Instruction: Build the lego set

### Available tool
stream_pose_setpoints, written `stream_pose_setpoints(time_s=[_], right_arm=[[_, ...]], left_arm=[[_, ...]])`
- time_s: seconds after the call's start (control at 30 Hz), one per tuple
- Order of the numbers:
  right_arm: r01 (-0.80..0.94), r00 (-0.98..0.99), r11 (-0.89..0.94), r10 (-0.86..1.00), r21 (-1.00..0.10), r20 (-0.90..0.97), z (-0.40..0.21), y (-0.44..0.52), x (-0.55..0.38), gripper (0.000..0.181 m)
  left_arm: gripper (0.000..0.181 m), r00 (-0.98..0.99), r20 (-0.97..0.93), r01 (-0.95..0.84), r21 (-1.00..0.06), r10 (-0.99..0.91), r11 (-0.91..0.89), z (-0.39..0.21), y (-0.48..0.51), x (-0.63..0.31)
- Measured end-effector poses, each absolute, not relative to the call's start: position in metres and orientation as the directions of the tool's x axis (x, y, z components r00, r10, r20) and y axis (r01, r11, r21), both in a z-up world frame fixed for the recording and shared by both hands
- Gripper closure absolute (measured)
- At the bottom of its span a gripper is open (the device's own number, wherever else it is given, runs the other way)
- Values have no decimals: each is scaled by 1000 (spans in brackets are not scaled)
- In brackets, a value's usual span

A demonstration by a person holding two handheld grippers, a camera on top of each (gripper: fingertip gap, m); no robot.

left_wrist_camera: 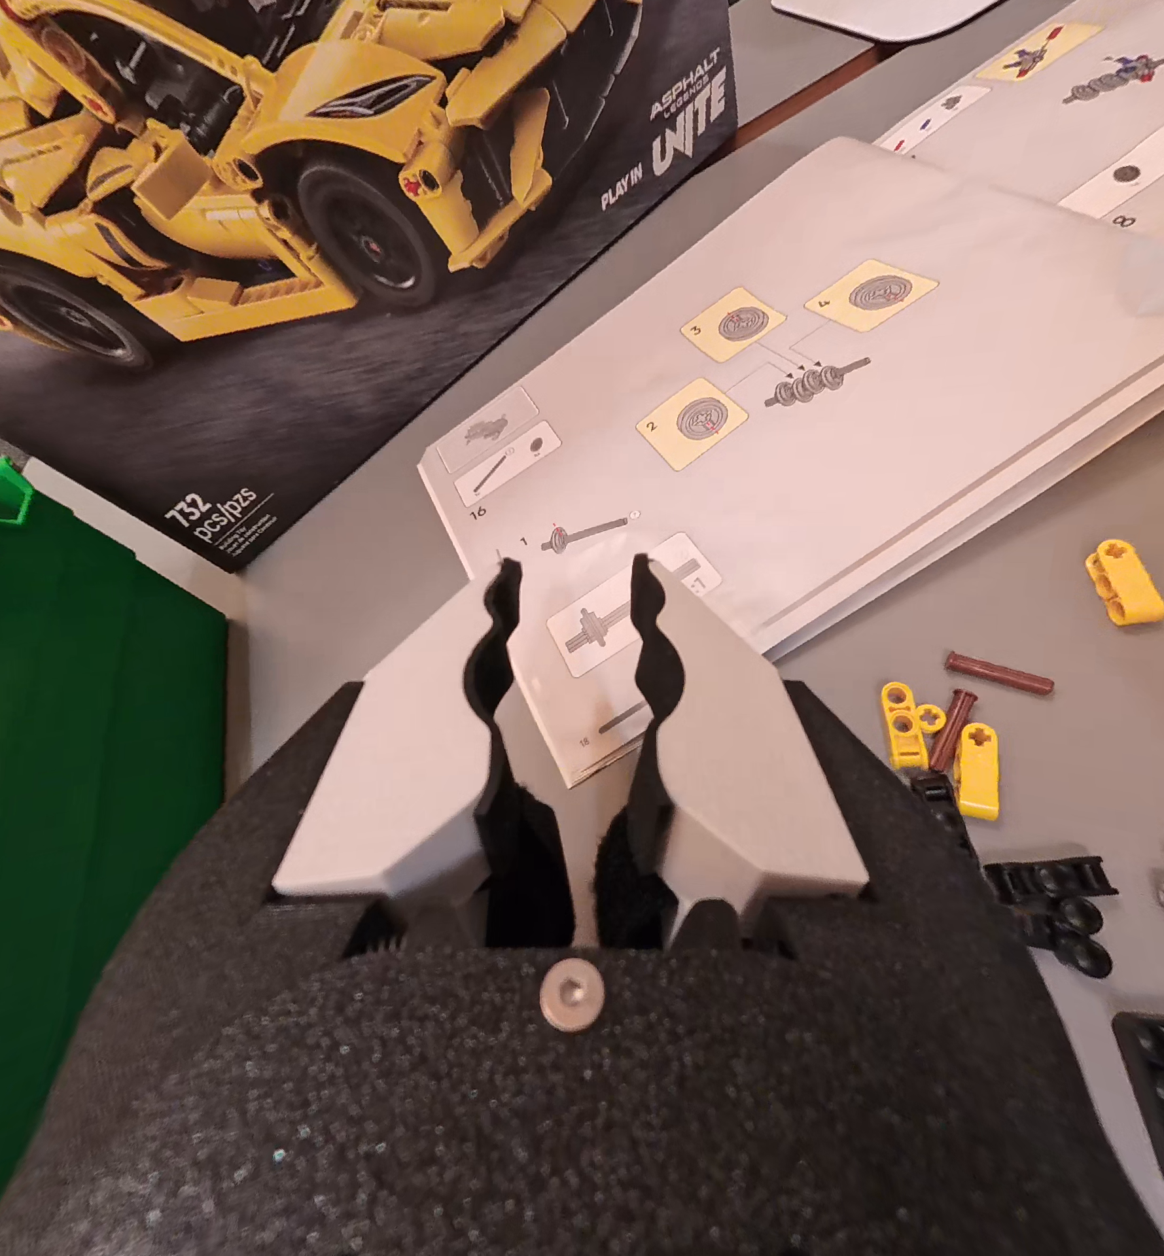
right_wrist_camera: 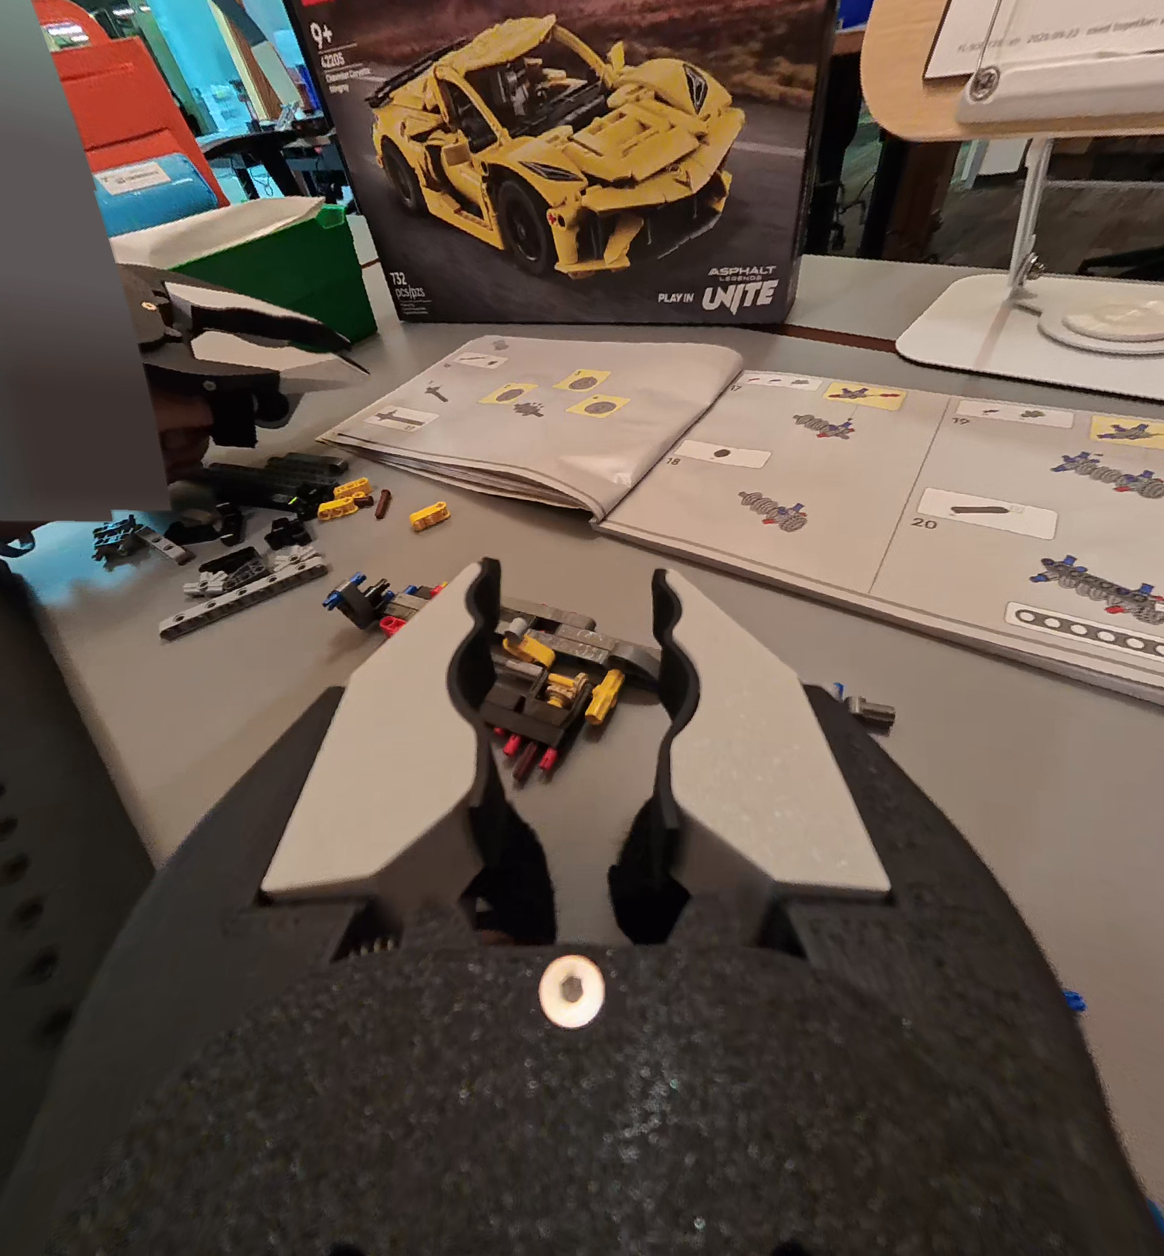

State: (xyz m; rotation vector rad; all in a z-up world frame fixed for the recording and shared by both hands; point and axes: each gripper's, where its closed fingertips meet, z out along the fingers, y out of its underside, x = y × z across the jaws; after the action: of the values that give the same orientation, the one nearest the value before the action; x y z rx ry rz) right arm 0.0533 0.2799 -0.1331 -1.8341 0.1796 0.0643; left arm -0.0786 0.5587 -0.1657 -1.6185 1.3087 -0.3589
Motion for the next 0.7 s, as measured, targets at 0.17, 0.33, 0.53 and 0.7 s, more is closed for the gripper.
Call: stream_pose_setpoints(time_s=[0.17,0.33,0.53,0.7], right_arm=[[-159,981,-272,60,-949,-182,-130,281,25,129],[-49,963,-424,219,-904,-155,-150,274,-15,131],[142,944,-638,319,-756,-91,-195,266,-41,156],[216,950,-602,311,-769,23,-192,274,-32,165]], left_arm=[[151,374,-351,-566,-820,-858,88,-162,559,-78],[151,384,-343,-558,-826,-857,81,-161,561,-79],[151,356,-347,-564,-820,-868,97,-162,553,-76],[151,333,-338,-562,-821,-880,102,-163,547,-73]])
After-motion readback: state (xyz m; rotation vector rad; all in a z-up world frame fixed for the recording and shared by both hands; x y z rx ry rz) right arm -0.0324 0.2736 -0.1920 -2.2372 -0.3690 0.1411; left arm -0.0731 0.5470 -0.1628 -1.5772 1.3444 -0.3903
